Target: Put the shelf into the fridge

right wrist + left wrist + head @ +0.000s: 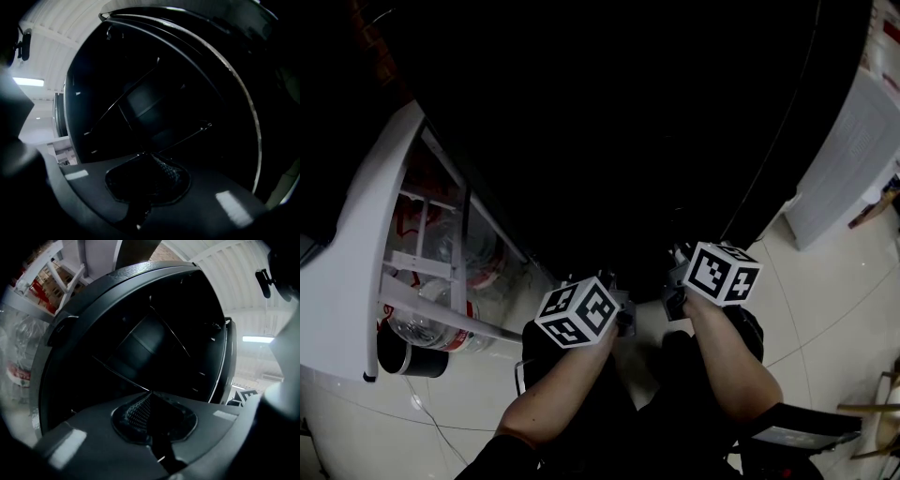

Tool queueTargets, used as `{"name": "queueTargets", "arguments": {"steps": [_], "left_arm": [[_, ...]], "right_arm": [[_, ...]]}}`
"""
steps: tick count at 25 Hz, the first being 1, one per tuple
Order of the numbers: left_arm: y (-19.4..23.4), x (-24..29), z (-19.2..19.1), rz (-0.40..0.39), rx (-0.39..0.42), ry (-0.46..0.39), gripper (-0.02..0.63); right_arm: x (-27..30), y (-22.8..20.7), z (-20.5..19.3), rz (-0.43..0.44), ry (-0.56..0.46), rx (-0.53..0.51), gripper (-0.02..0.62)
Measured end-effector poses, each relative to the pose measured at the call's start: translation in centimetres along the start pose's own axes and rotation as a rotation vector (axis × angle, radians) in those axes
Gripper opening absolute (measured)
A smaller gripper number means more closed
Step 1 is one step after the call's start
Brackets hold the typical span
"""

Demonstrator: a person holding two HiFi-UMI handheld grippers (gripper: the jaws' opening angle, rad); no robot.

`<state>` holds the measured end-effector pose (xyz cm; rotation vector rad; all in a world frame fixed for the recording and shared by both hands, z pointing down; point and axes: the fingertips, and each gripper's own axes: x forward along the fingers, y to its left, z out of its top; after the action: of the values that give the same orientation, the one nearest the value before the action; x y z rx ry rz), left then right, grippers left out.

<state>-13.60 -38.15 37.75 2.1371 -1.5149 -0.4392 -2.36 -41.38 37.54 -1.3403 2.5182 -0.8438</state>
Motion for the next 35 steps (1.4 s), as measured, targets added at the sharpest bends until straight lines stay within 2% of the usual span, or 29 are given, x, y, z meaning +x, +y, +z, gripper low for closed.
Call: {"name": "queueTargets", "arguments": {"steps": [4, 7, 18, 28, 35], "left_arm": [[-0.5, 0.7, 0.4, 0.003, 0.085, 0.0, 0.002], [-0.1, 1.0, 0.7, 0.022, 0.109, -0.006, 0.002], [0.0, 2.2, 0.5, 0.019, 0.137, 0.012, 0.001], [-0.3, 2.7, 0.7, 0.024, 0.174, 0.02, 0.0], [-0.4, 3.2, 0.6, 0.024, 0.168, 0.03, 0.0]], "right_arm": [[1.0, -0.2, 0.4, -0.028, 0.012, -0.037, 0.008], [1.4, -0.3, 0.6, -0.023, 0.01, -0.058, 0.008], [2.3, -0.6, 0.9, 0.022, -0.033, -0.014, 0.008], [2.5, -0.8, 1.0, 0.028, -0.039, -0.026, 0.008], [2.9, -1.0, 1.1, 0.022, -0.051, -0.023, 0.008]]}}
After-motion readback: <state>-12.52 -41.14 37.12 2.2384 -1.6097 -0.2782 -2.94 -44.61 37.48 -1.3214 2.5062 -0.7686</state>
